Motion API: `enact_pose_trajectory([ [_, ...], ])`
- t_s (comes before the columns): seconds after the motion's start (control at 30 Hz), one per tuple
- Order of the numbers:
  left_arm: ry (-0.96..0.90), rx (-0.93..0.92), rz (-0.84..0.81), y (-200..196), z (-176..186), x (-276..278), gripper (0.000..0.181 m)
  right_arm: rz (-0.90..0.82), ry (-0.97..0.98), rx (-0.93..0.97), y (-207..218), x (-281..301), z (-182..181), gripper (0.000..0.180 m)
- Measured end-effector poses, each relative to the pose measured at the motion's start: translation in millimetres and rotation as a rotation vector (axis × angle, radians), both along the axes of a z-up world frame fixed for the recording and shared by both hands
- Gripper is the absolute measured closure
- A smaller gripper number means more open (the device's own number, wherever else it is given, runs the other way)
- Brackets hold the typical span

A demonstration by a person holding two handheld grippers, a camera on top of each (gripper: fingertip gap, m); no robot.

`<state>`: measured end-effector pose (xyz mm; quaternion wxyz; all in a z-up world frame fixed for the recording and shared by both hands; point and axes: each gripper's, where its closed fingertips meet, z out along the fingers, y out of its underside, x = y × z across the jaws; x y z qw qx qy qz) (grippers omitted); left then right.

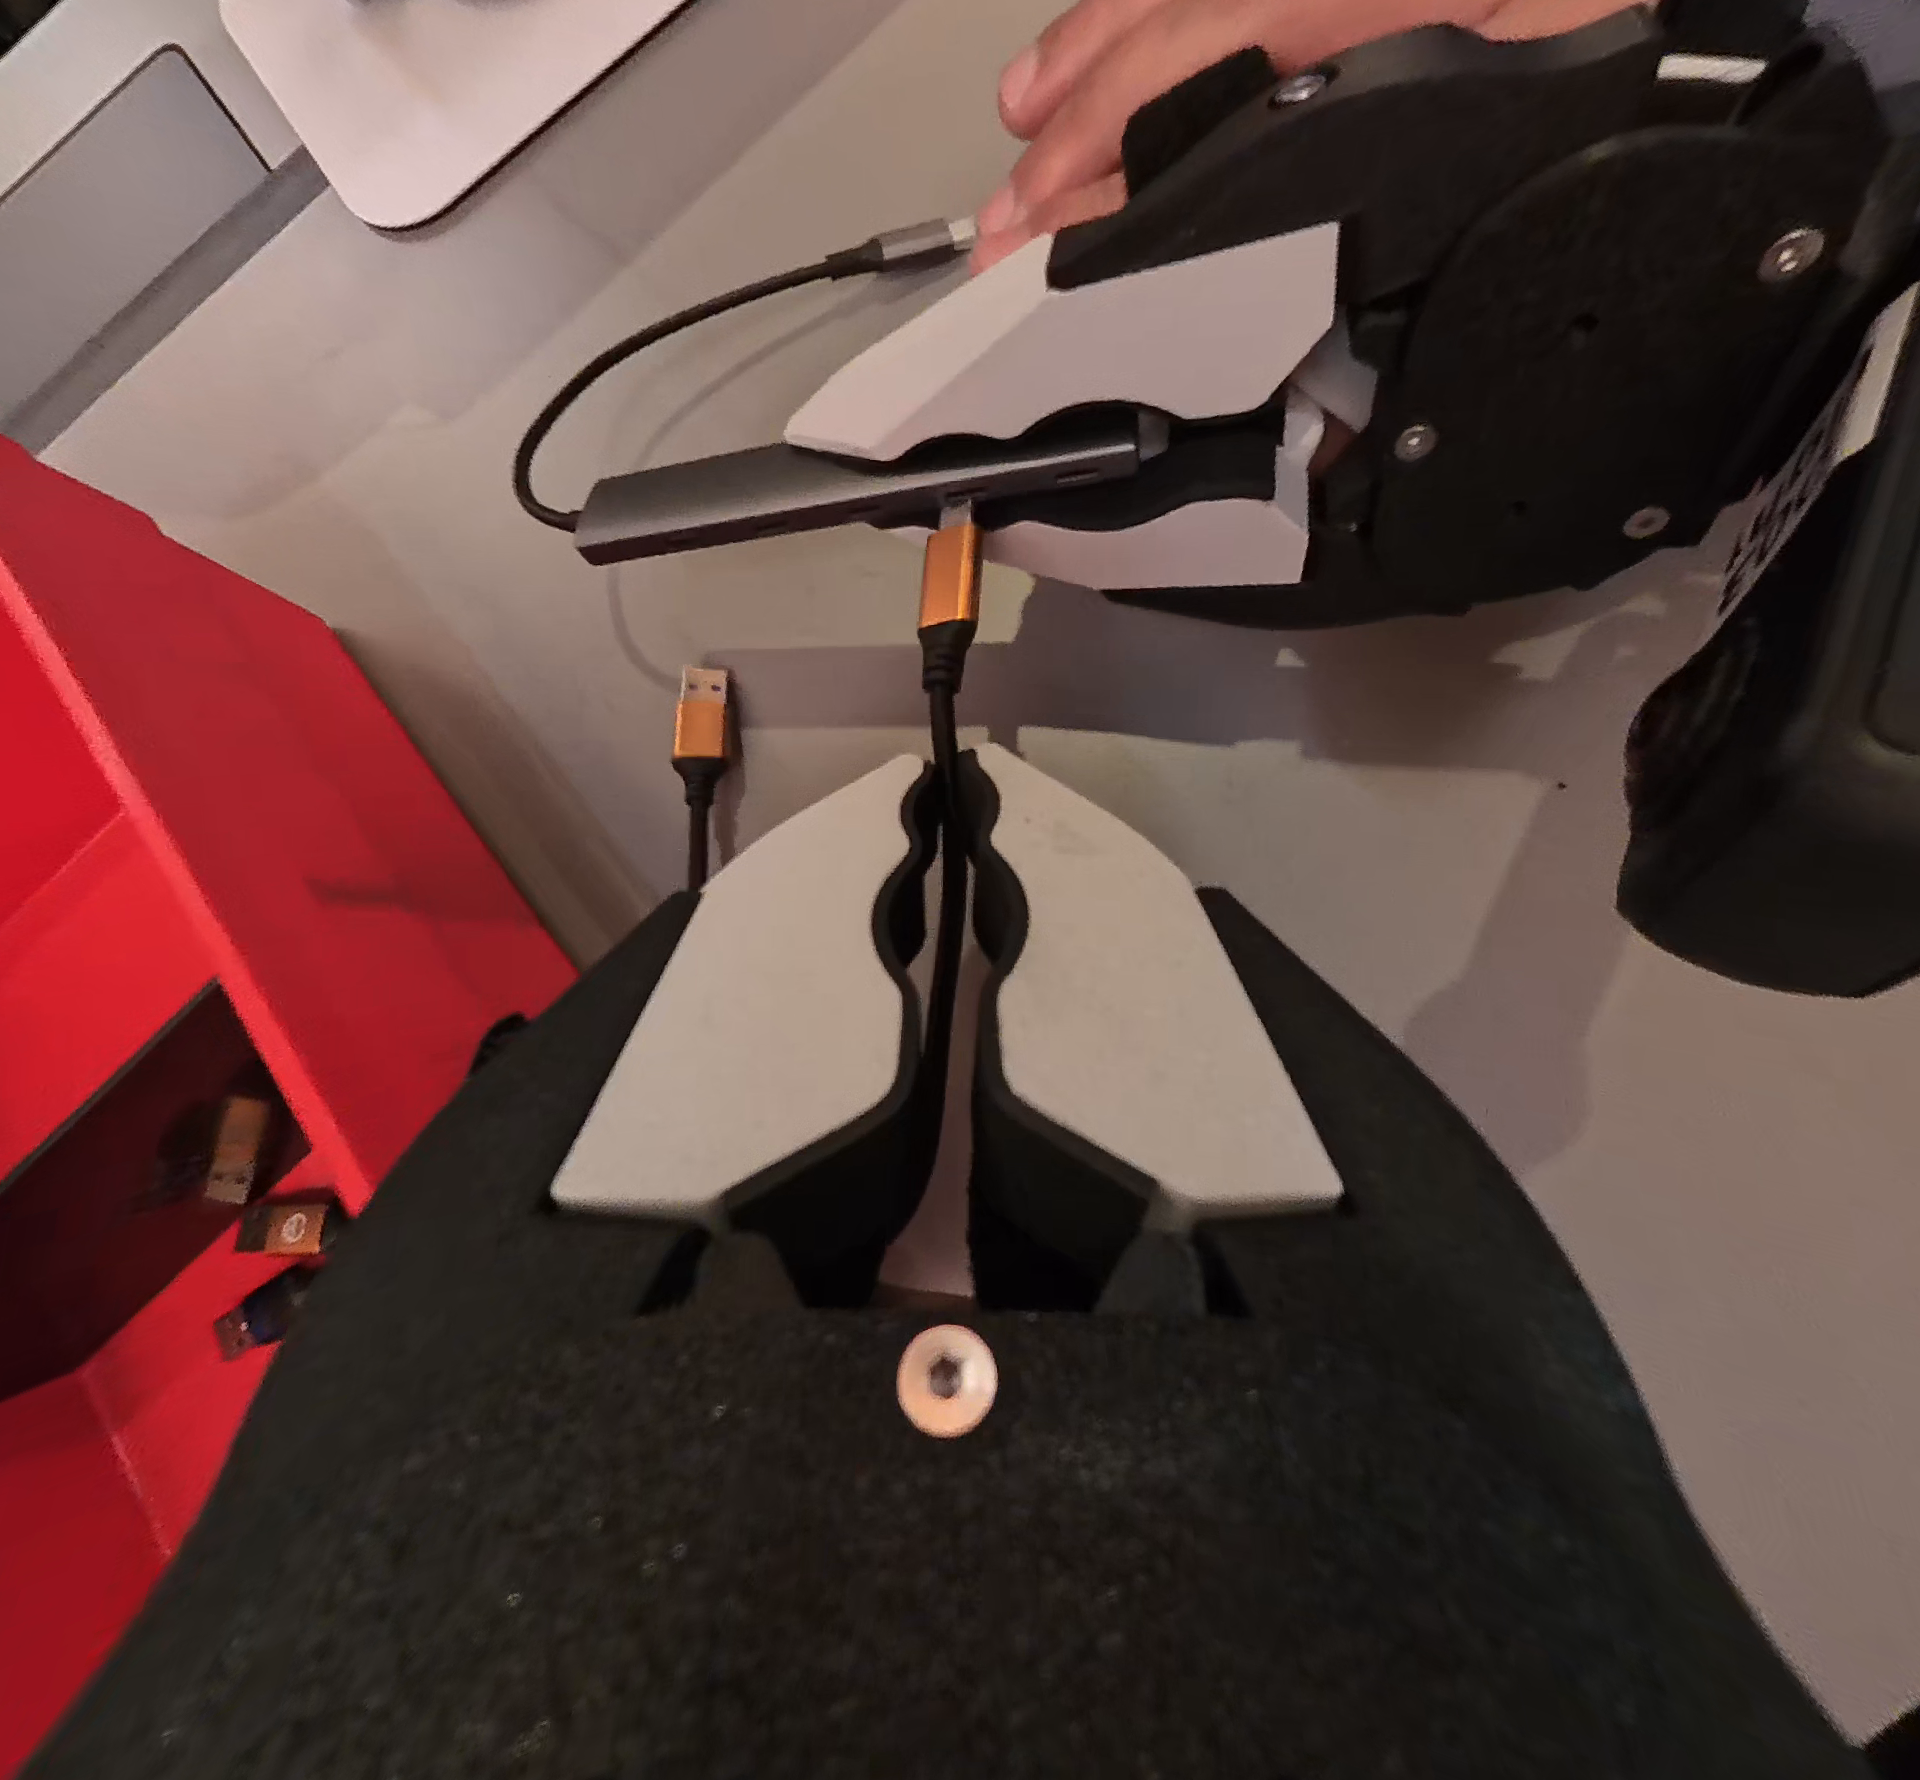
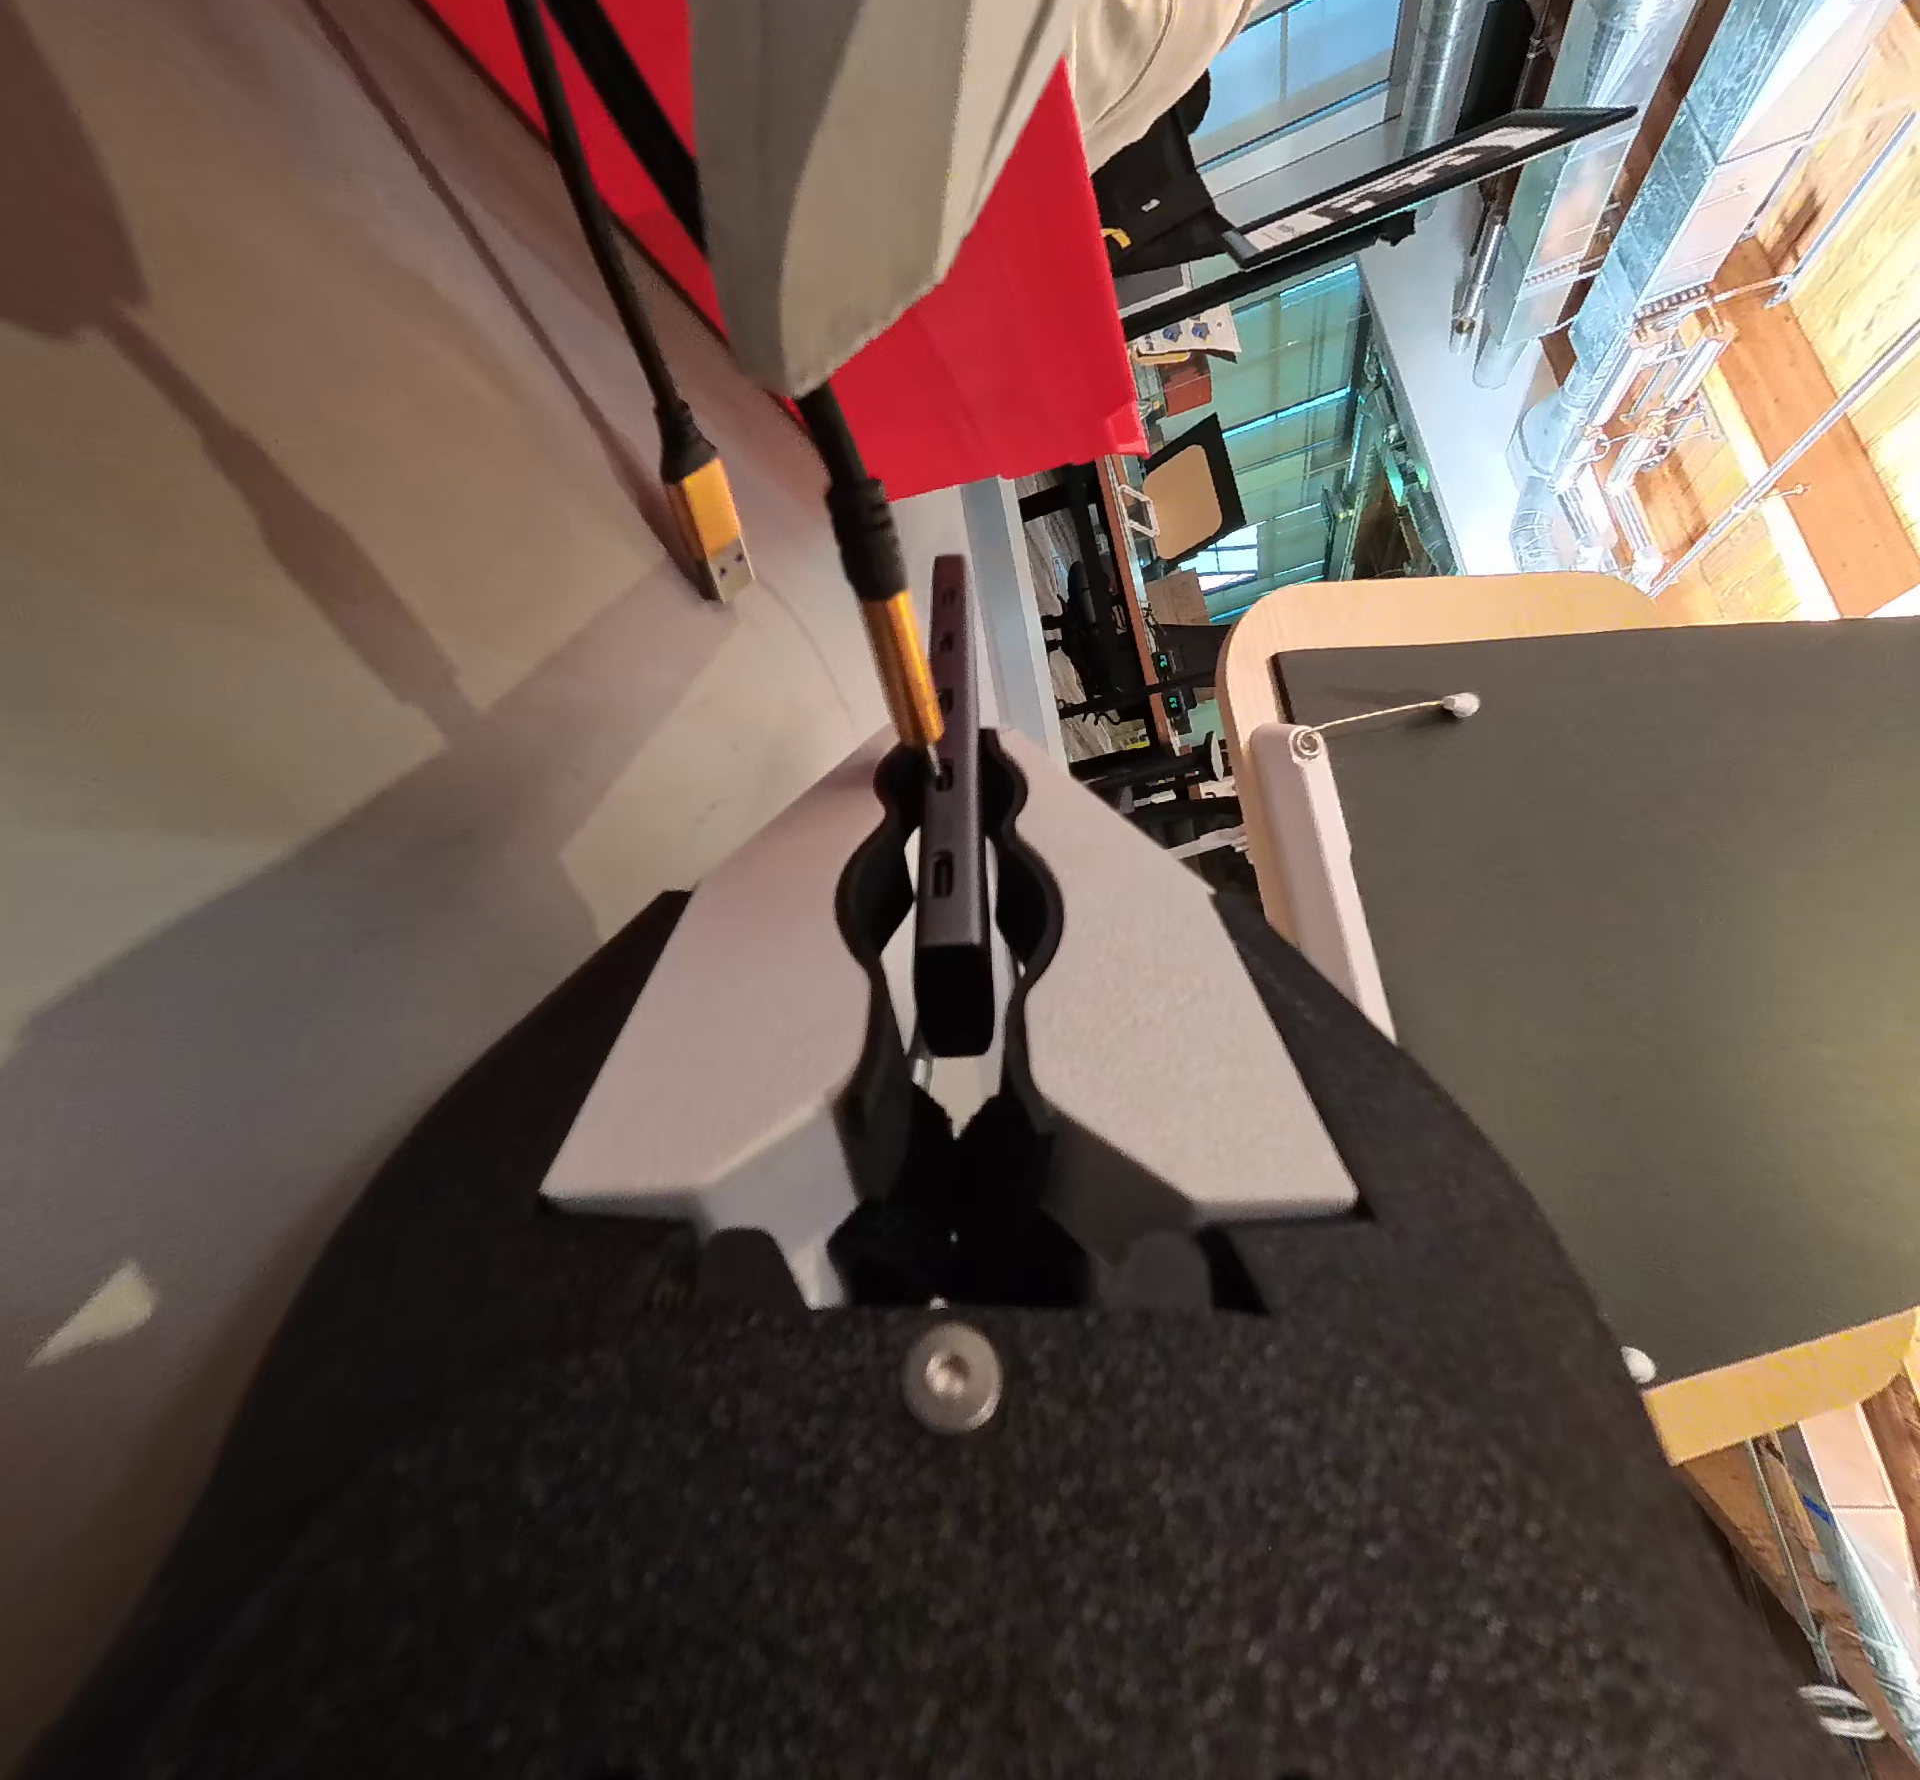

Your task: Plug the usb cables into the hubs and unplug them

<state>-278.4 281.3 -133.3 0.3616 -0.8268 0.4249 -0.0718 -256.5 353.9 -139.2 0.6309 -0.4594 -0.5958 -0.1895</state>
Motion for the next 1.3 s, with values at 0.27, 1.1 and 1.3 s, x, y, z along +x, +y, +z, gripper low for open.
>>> enact_pose_trajectory([
  [0.27, 0.012, 0.056, -0.011, 1.6, 3.0, 3.0, 0.178, -0.007, -0.005, -0.012, 1.7, 1.5, -2.6, 0.172],
  [1.1, -0.081, 0.089, -0.039, 3.4, 0.1, 15.2, 0.177, 0.010, 0.038, -0.095, -0.9, 1.3, -6.5, 0.172],
  [1.3, -0.096, 0.052, 0.002, 8.3, -13.4, 18.4, 0.168, 0.080, -0.011, -0.041, -21.1, -20.1, -6.3, 0.172],
])
